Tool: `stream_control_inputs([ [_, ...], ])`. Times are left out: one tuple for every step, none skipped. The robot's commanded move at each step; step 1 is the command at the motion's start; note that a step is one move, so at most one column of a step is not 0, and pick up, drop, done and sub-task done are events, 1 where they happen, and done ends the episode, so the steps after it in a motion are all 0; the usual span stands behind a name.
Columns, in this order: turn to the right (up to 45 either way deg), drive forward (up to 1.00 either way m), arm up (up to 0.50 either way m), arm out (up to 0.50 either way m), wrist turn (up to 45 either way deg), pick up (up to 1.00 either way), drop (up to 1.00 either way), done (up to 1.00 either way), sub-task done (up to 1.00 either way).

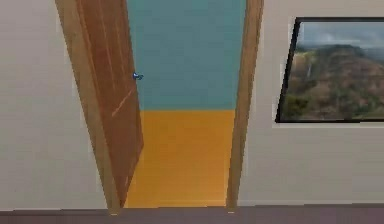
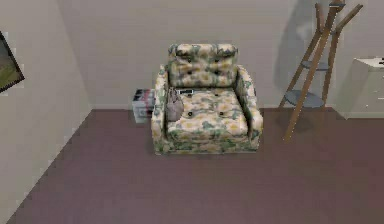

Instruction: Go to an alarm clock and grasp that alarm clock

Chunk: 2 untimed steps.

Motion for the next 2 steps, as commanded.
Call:
stream_control_inputs([
  [0.0, 0.15, 0.0, 0.0, 0.0, 0.0, 0.0, 0.0, 0.0],
  [45.0, 0.0, 0.0, 0.0, 0.0, 0.0, 0.0, 0.0, 0.0],
])
